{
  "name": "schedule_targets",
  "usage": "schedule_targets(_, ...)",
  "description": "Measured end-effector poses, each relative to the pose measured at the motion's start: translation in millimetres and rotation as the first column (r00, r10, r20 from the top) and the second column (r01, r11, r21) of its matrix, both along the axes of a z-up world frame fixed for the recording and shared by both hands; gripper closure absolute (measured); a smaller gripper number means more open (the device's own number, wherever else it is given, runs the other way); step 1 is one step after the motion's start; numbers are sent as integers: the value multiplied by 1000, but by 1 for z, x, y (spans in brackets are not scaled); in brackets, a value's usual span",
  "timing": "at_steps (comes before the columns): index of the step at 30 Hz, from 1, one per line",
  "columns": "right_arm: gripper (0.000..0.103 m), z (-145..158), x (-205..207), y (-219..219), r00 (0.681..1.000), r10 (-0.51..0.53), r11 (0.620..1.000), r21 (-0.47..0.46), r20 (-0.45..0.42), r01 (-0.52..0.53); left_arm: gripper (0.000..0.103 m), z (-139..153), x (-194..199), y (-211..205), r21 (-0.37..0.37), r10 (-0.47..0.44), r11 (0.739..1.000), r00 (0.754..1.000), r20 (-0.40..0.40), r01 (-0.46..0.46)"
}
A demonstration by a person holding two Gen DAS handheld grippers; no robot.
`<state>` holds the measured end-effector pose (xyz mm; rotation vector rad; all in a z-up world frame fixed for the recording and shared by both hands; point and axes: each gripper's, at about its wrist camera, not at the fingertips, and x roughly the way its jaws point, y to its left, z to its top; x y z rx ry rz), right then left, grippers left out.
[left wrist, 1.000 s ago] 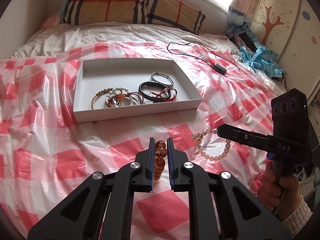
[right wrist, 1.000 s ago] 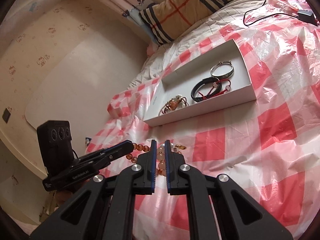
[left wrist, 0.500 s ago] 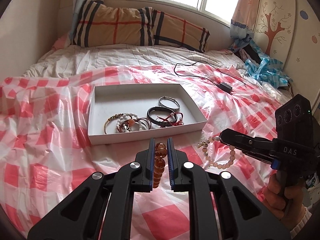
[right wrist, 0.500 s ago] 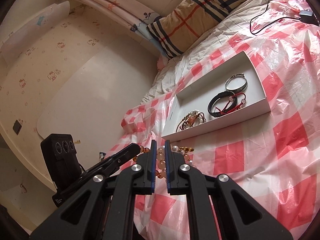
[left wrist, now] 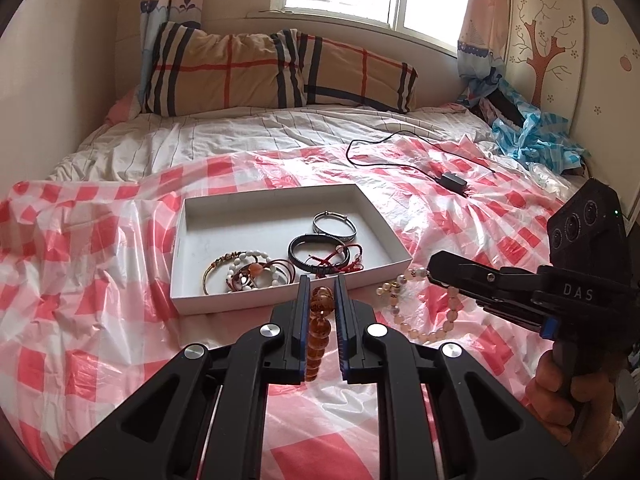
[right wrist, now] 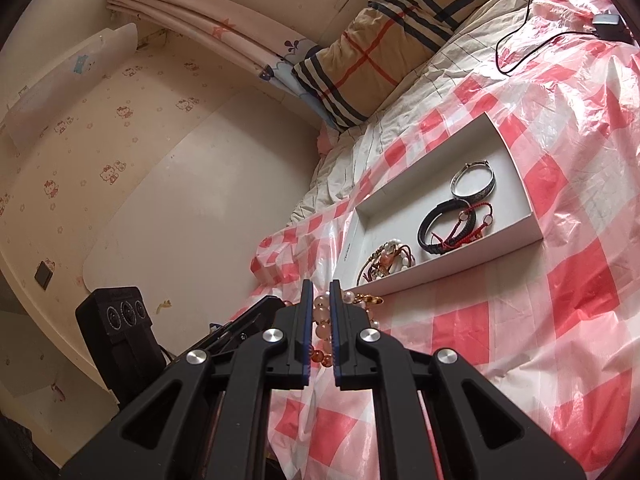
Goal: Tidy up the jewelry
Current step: 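Carry the amber bracelet over the tray with left gripper while right gripper brings pearl bracelet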
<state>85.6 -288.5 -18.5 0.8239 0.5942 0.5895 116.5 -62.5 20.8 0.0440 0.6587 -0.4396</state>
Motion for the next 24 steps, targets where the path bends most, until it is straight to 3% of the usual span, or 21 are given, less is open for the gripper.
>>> schedule_targets(16, 94, 20, 35, -1, 998, -34, 999, 30, 53, 33, 92, 18, 34, -3, 40, 54, 998, 997, 51, -56)
schedule_targets(24, 94, 23, 59, 2, 996, -50, 998, 51, 75, 46, 92, 21, 55, -5, 24, 83, 996, 993, 78, -85)
